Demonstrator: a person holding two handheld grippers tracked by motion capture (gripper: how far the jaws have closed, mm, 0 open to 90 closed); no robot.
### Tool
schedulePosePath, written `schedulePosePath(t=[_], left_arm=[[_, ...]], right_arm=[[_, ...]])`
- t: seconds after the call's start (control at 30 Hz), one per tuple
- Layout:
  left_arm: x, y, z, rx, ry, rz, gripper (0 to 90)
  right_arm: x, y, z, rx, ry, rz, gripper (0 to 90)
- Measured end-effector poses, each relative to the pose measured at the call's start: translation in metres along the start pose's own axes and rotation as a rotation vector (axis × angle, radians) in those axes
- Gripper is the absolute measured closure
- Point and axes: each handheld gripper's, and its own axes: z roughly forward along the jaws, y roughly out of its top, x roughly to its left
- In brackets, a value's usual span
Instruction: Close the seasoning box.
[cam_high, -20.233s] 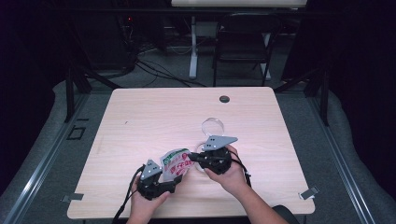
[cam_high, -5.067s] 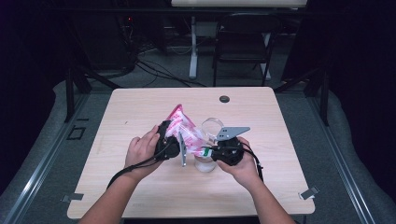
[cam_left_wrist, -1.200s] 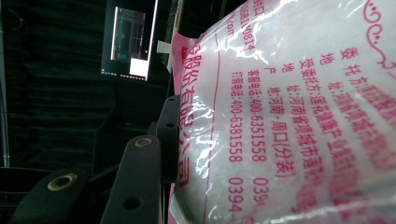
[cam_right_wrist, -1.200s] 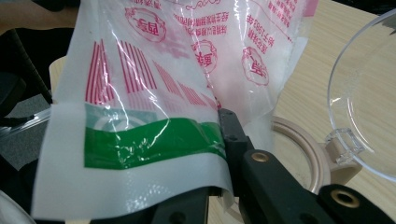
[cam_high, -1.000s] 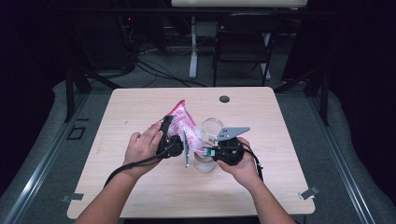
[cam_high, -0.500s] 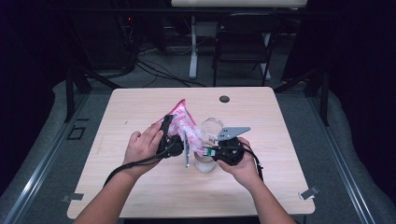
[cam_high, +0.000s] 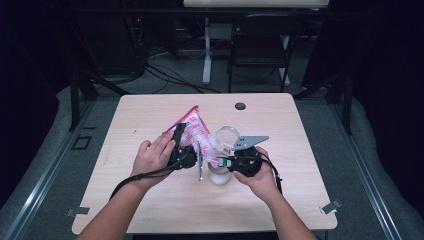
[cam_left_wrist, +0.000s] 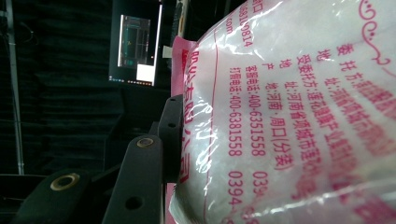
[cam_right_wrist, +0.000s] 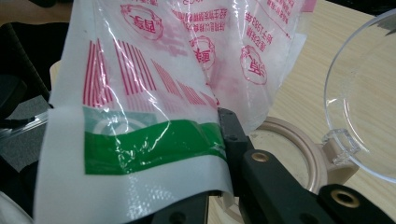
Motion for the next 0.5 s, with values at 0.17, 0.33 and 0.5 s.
schedulePosePath(t=[0.17, 0.33, 0.5], left_arm=[[0.0, 0.0008, -0.0003, 0.0, 0.004, 0.007, 65.7], [-0.0013, 0.0013, -0.0013, -0.001, 0.006, 0.008, 65.7], [-0.0015, 0.0019, -0.0017, -0.004, 0.01, 0.009, 65.8]], right_arm=[[-0.0004, -0.0004, 0.0001, -0.001, -0.003, 0.003, 90.0], [-0.0017, -0.0009, 0.0001, 0.007, -0.004, 0.0, 90.0], [-0.0022, -0.0015, 0.0003, 0.006, -0.005, 0.004, 90.0]])
